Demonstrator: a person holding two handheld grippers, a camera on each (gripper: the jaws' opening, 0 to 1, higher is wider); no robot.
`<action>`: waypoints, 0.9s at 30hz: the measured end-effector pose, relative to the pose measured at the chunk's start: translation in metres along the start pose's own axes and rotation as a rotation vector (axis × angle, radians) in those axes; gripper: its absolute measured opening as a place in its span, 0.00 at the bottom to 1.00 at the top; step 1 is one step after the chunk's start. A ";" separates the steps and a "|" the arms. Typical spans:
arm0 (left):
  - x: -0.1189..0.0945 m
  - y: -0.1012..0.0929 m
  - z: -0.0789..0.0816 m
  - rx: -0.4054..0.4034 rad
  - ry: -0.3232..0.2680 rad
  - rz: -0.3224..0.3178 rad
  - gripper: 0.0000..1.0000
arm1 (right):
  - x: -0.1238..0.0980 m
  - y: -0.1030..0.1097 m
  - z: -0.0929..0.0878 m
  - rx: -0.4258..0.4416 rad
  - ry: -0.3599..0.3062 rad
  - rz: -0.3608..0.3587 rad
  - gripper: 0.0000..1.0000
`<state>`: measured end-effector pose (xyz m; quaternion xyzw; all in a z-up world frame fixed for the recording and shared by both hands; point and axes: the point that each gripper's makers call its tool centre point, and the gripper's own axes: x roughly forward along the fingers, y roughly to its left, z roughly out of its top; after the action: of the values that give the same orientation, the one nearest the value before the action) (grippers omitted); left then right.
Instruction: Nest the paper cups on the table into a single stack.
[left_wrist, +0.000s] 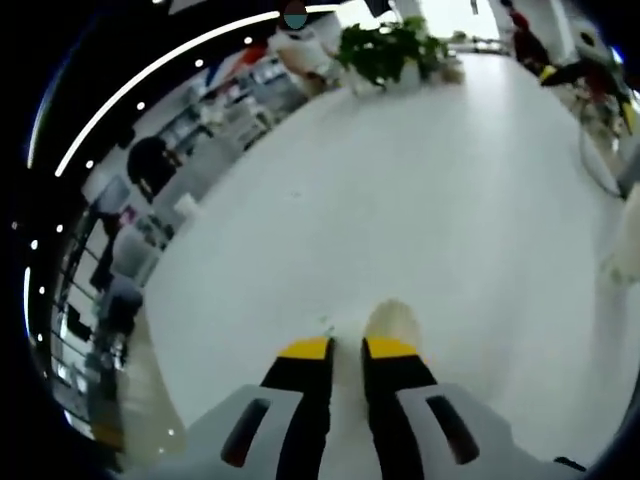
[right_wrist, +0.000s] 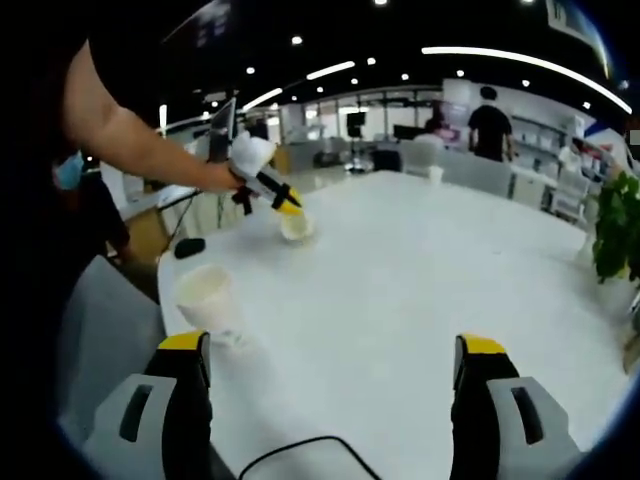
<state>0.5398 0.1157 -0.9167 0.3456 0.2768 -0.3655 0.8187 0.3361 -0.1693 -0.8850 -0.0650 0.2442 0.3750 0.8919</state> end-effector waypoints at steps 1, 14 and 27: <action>-0.001 0.001 0.001 0.003 -0.001 -0.001 0.07 | 0.000 0.000 0.000 0.000 0.001 0.000 1.00; 0.001 0.001 0.010 0.020 0.012 -0.052 0.00 | 0.000 -0.001 0.001 0.000 -0.001 -0.002 0.99; -0.006 0.000 0.016 0.010 0.091 -0.179 0.00 | -0.003 -0.002 0.001 -0.001 -0.003 -0.006 0.99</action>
<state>0.5394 0.1061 -0.9025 0.3399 0.3416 -0.4223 0.7678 0.3363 -0.1723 -0.8828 -0.0656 0.2425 0.3727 0.8933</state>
